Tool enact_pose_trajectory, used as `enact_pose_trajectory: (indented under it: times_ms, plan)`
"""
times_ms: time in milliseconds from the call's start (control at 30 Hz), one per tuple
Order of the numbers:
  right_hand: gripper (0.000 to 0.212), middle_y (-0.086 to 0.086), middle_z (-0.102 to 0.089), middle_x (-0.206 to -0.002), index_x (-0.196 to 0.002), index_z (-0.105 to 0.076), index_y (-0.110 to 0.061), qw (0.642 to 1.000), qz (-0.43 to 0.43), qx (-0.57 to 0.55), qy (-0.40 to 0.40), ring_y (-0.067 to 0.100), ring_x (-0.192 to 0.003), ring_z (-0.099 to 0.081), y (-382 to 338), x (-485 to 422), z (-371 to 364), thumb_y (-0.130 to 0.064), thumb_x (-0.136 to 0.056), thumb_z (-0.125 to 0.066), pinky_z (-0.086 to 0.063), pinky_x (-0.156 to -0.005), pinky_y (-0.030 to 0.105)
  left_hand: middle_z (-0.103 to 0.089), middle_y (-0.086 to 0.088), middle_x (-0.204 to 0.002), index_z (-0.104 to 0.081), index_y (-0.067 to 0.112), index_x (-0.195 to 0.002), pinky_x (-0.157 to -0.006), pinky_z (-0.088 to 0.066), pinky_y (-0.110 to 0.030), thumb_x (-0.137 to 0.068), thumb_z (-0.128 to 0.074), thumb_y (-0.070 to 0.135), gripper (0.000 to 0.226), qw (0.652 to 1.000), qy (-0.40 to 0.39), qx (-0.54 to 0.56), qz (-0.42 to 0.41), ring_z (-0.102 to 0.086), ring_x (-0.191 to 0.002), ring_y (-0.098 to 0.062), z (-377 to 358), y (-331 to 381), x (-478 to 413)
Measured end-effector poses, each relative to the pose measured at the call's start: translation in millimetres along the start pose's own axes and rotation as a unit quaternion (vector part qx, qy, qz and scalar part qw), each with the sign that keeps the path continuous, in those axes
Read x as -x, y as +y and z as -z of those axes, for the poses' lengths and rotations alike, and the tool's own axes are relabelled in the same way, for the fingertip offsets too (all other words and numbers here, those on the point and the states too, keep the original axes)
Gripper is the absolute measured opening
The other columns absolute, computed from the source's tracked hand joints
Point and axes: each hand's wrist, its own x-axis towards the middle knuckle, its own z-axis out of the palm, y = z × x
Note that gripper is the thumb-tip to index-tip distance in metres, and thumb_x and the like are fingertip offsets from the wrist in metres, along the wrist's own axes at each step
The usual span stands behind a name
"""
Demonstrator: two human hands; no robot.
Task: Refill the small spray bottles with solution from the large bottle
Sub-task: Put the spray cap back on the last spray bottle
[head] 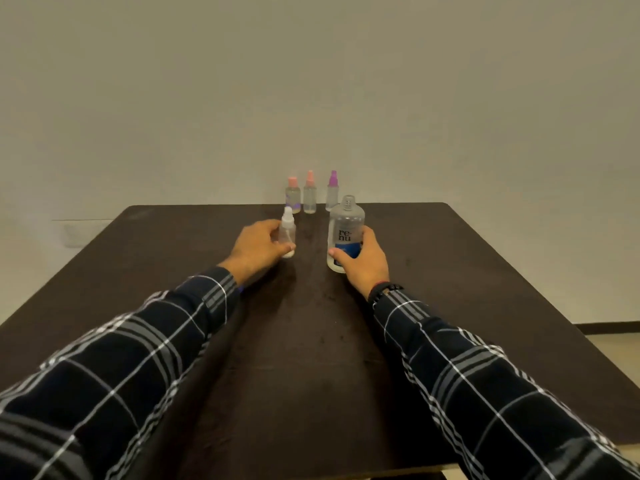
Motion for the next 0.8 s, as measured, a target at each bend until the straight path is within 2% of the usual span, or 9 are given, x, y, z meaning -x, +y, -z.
enact_pose_trajectory:
  times_ms: [167,267,500,600,800]
  plan:
    - [0.067,-0.002,-0.059,-0.133,-0.137,-0.044,-0.021,1.000,-0.004,0.021,0.003,0.020,-0.121,-0.057,4.7,-14.7,-3.6,-0.033,-0.082,-0.080,-0.047,-0.105,0.039,-0.070,-0.006,-0.117,-0.066,0.015,-0.125,-0.085,-0.041,-0.025,-0.086,-0.076,0.027,0.042,0.999,0.026,-0.006,0.030,-0.064,-0.110,-0.025,6.9,-18.4,-44.6]
    - [0.066,-0.002,-0.060,-0.132,-0.135,-0.045,-0.021,0.999,-0.006,0.036,0.010,0.020,-0.120,-0.058,4.6,-22.8,-7.9,-0.034,-0.081,-0.080,-0.048,-0.103,0.039,-0.070,-0.008,-0.115,-0.067,0.013,-0.121,-0.084,-0.041,-0.025,-0.085,-0.077,0.026,0.039,0.998,0.048,-0.004,0.042,-0.064,-0.110,-0.026,4.7,-29.0,-67.6]
    - [0.064,-0.005,-0.059,-0.132,-0.136,-0.044,-0.023,0.998,0.003,0.051,0.025,0.017,-0.118,-0.059,8.3,-23.0,-13.4,-0.036,-0.083,-0.078,-0.045,-0.098,0.031,-0.070,-0.012,-0.120,-0.068,0.013,-0.121,-0.094,-0.048,-0.035,-0.086,-0.076,0.026,0.038,0.993,0.087,-0.001,0.083,-0.063,-0.114,-0.032,-10.8,-32.5,-113.0]
    - [0.064,-0.008,-0.059,-0.130,-0.135,-0.044,-0.026,0.998,-0.004,0.052,0.029,0.015,-0.116,-0.059,11.8,-25.1,-15.2,-0.037,-0.082,-0.078,-0.046,-0.096,0.030,-0.069,-0.013,-0.121,-0.068,0.012,-0.119,-0.093,-0.049,-0.037,-0.086,-0.076,0.029,0.039,0.988,0.101,0.005,0.117,-0.063,-0.113,-0.034,-22.9,-38.2,-129.7]
    - [0.063,-0.010,-0.059,-0.131,-0.134,-0.044,-0.028,0.997,-0.017,0.071,0.031,0.013,-0.117,-0.059,17.4,-29.0,-15.8,-0.042,-0.082,-0.077,-0.042,-0.092,0.025,-0.064,-0.011,-0.125,-0.057,0.013,-0.124,-0.094,-0.050,-0.039,-0.087,-0.075,0.028,0.044,0.974,0.151,0.058,0.156,-0.061,-0.114,-0.032,-38.2,-39.5,-145.8]
